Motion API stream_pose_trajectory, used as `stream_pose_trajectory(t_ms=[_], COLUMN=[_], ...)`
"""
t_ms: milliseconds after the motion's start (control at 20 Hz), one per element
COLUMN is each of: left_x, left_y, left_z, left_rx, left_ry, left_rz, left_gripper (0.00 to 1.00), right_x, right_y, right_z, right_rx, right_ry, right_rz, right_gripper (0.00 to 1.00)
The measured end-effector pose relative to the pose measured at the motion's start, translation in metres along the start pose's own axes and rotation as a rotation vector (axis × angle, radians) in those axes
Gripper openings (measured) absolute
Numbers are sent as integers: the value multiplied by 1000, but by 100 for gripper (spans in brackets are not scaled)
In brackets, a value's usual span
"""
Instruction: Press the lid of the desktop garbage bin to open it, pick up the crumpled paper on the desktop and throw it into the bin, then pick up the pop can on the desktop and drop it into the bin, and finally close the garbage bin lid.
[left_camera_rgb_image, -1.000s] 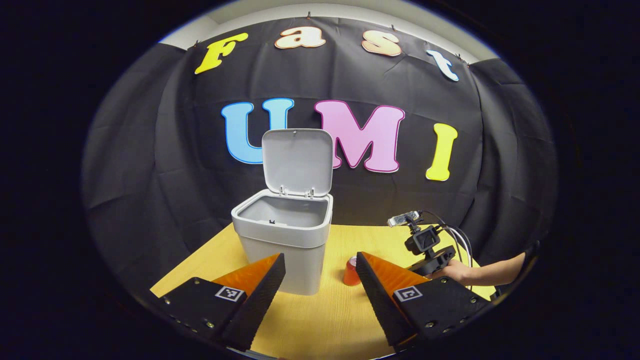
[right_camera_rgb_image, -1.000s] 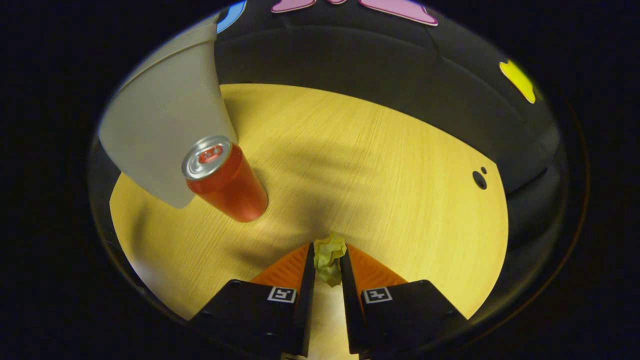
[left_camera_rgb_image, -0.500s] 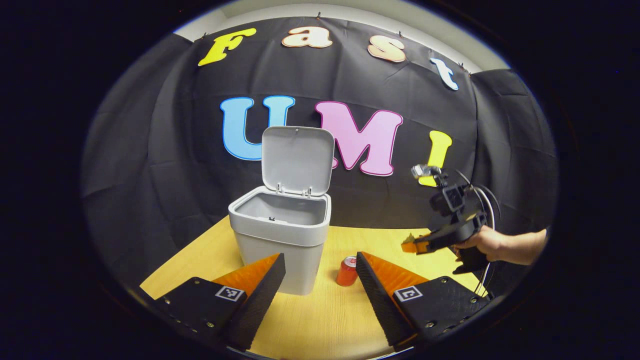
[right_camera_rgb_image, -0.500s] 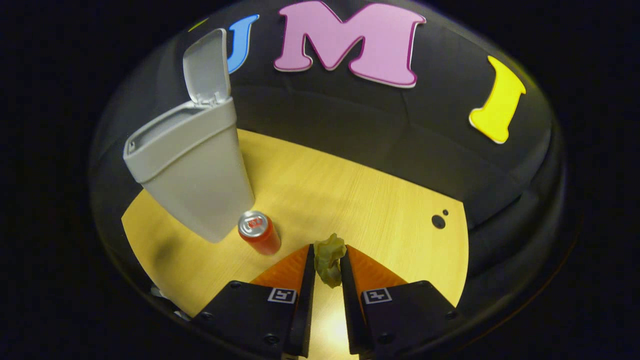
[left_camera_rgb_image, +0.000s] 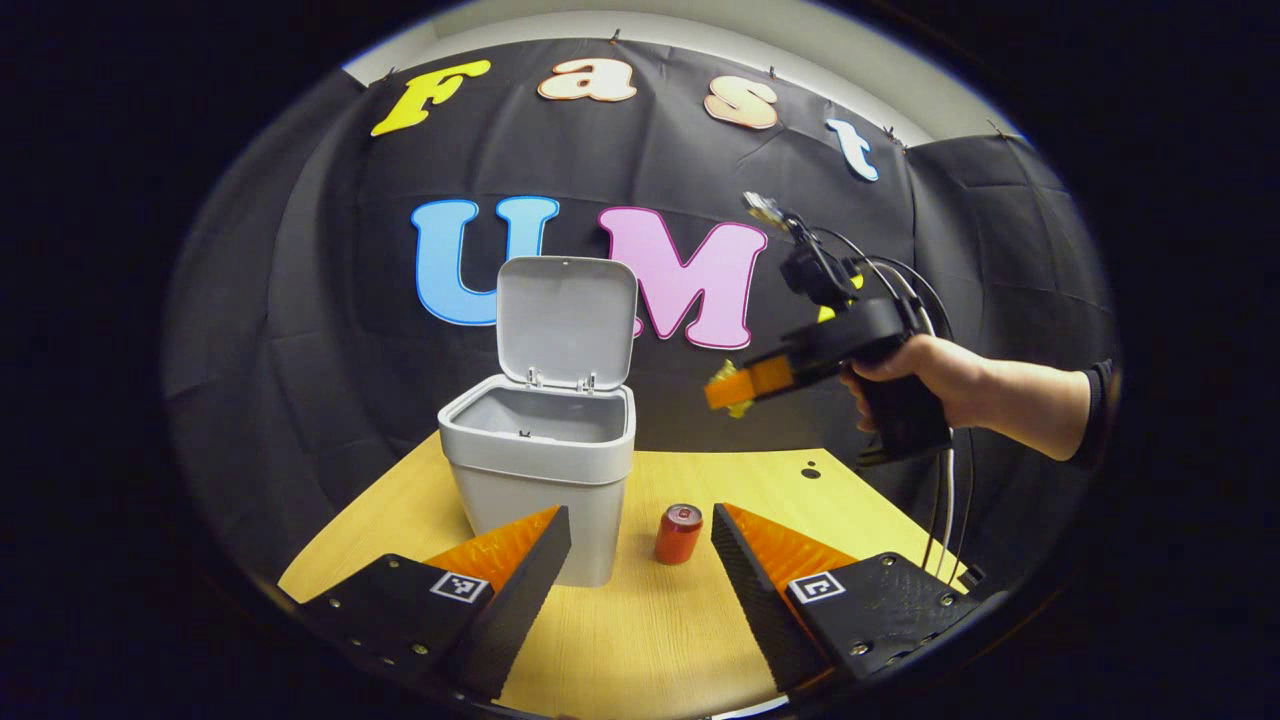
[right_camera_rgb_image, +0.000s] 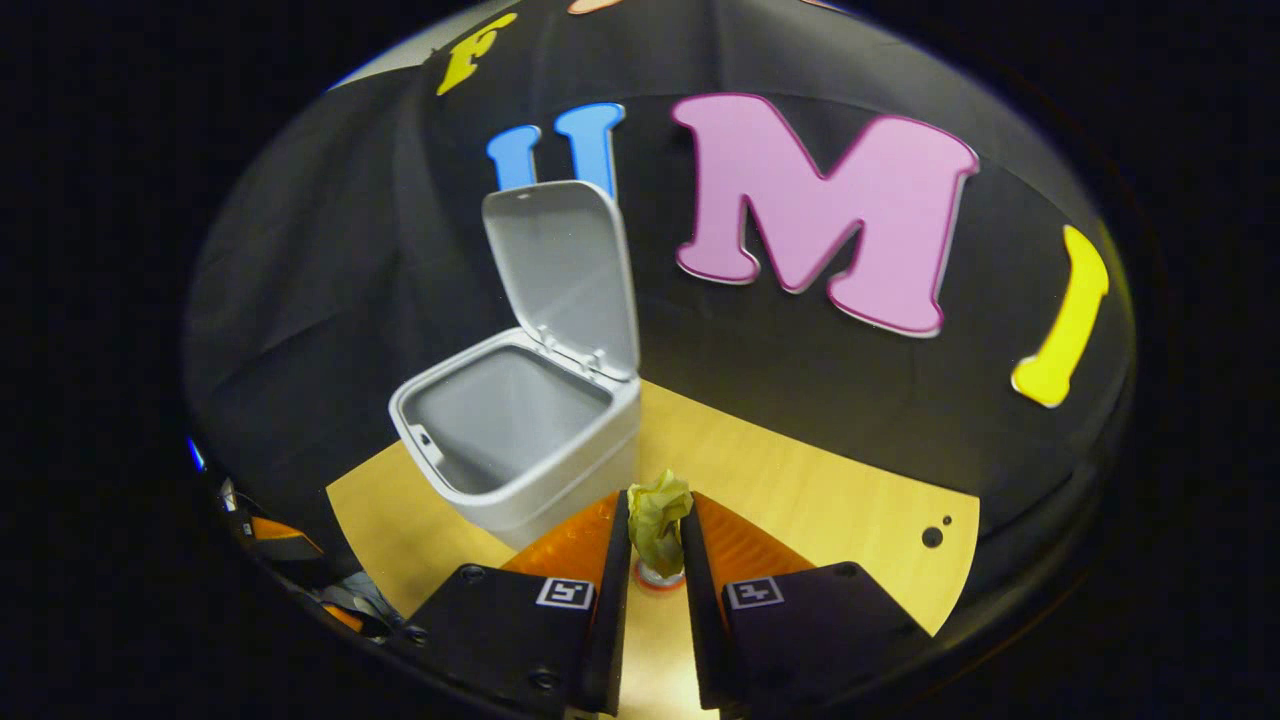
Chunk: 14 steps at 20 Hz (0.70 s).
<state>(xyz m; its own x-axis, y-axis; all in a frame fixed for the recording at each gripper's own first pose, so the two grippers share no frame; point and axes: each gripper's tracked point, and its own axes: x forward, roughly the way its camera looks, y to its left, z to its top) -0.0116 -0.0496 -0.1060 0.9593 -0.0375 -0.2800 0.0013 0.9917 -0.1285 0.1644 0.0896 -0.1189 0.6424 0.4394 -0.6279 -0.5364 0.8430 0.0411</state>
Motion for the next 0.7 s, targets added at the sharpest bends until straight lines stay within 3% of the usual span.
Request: stream_pose_trajectory(t_ms=[250, 500, 600, 650, 700], left_x=[-13, -30, -35, -37, -37], left_y=[24, 50, 61, 66, 69], left_z=[-1, 0, -2, -4, -5], left_rx=[48, 49, 31, 19, 10], left_ry=[2, -3, 3, 6, 9], left_rz=[55, 112, 140, 150, 158], left_gripper=[93, 94, 94, 94, 93], right_x=[29, 57, 64, 66, 67], right_y=[69, 98, 104, 106, 109], right_z=[23, 24, 25, 24, 24], right_rx=[-89, -125, -134, -137, -139], right_ry=[1, 20, 22, 19, 15], right_rz=[104, 118, 122, 124, 126], right_gripper=[33, 33, 37, 51, 37])
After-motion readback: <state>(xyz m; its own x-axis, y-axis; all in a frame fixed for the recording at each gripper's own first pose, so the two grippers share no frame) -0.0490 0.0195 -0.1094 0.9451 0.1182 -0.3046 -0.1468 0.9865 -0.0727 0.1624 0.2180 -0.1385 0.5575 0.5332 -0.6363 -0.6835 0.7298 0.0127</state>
